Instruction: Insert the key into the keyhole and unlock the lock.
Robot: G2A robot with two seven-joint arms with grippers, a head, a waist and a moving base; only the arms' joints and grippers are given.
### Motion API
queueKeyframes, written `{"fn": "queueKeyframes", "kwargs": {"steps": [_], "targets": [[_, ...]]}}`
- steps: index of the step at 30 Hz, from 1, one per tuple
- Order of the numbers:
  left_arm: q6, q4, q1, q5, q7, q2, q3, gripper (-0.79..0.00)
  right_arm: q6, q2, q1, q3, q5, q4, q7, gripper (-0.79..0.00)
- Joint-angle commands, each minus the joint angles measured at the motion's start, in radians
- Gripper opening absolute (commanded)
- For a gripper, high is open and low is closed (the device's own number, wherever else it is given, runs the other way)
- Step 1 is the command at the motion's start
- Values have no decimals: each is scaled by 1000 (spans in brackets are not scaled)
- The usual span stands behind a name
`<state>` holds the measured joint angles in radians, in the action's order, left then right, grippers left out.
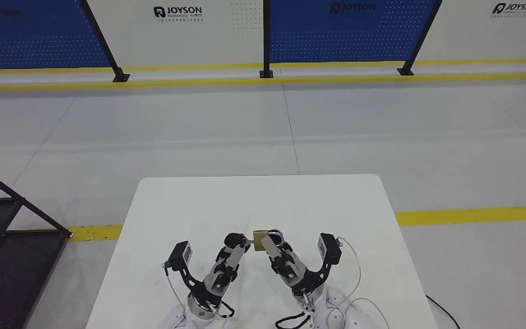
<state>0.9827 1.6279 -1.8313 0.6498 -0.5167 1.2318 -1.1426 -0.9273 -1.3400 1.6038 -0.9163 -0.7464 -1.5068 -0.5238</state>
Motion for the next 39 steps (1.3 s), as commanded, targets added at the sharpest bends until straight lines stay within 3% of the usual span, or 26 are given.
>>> {"fn": "queueKeyframes", "kwargs": {"steps": [1,7,18,24,26,39], "targets": [[4,-4,0,5,-1,0,-10,-453,-2,1,2,-4,4,-1,5,-785],[21,-9,-4,13,11,-1,-21,-597,-5,1,6,-10,12,-4,19,-785],[30,4,-7,19,22,3,-24,-631,-8,1,5,-13,37,3,54,-785],[29,-2,-6,28,24,6,-22,-690,-11,0,7,-14,42,3,65,-785],[29,-2,-6,30,25,7,-22,-785,-12,0,8,-13,41,5,74,-785],[6,10,-4,109,17,11,-41,-785,-19,1,12,-18,55,-1,101,-785]]}}
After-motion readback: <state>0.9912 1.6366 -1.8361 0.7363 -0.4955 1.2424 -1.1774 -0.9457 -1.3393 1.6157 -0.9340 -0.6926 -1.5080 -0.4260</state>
